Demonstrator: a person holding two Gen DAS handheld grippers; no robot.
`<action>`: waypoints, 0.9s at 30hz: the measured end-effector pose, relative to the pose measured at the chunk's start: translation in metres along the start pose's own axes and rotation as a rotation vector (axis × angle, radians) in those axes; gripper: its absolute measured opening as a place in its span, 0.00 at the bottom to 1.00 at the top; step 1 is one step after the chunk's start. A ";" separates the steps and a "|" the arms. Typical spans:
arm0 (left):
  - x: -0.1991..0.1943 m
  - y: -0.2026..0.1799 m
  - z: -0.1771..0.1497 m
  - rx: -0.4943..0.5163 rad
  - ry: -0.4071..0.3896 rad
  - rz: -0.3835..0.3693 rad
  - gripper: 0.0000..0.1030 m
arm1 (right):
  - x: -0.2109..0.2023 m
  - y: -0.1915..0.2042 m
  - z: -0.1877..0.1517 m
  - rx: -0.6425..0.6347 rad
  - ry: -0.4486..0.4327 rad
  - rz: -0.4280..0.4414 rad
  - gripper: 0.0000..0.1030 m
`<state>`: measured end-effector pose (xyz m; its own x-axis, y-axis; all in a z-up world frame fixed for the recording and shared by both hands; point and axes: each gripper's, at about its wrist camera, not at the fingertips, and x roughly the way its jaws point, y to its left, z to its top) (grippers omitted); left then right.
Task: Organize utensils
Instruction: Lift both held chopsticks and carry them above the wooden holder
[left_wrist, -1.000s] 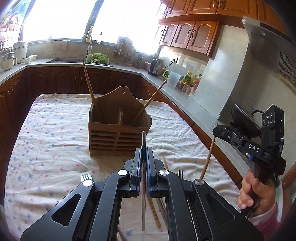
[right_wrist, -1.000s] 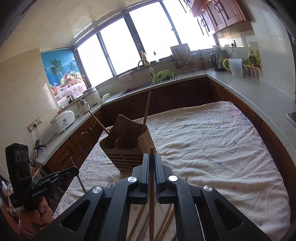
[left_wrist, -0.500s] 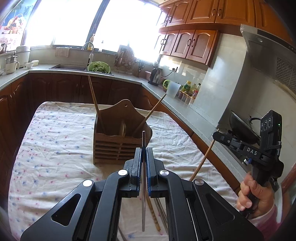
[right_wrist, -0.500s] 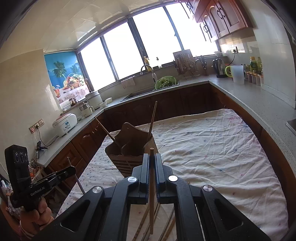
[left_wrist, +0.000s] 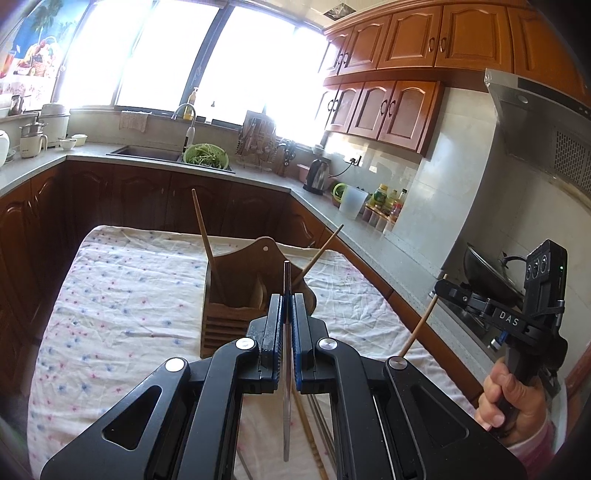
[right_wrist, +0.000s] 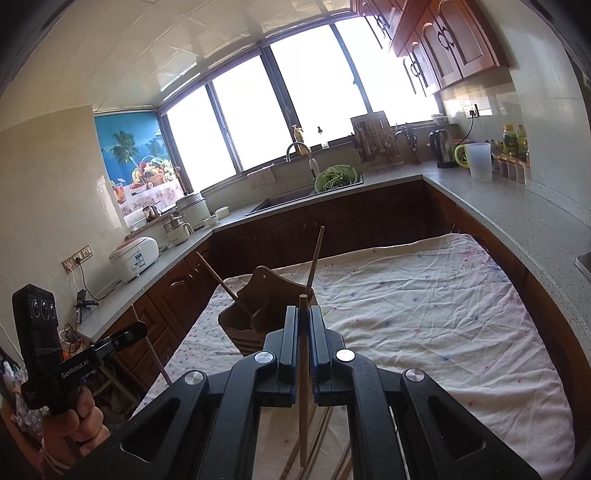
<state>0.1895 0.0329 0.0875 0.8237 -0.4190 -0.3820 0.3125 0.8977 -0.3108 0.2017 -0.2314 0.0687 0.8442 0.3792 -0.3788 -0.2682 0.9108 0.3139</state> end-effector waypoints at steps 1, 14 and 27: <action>0.000 0.001 0.002 -0.001 -0.004 0.002 0.03 | 0.000 0.001 0.001 -0.001 -0.003 0.003 0.05; 0.002 0.015 0.036 -0.023 -0.096 0.030 0.03 | 0.006 0.009 0.031 -0.013 -0.069 0.027 0.05; 0.020 0.025 0.099 0.007 -0.237 0.086 0.03 | 0.037 0.026 0.091 -0.026 -0.194 0.038 0.05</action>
<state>0.2607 0.0609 0.1587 0.9351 -0.2984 -0.1912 0.2396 0.9298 -0.2794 0.2680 -0.2090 0.1423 0.9062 0.3768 -0.1916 -0.3110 0.9013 0.3016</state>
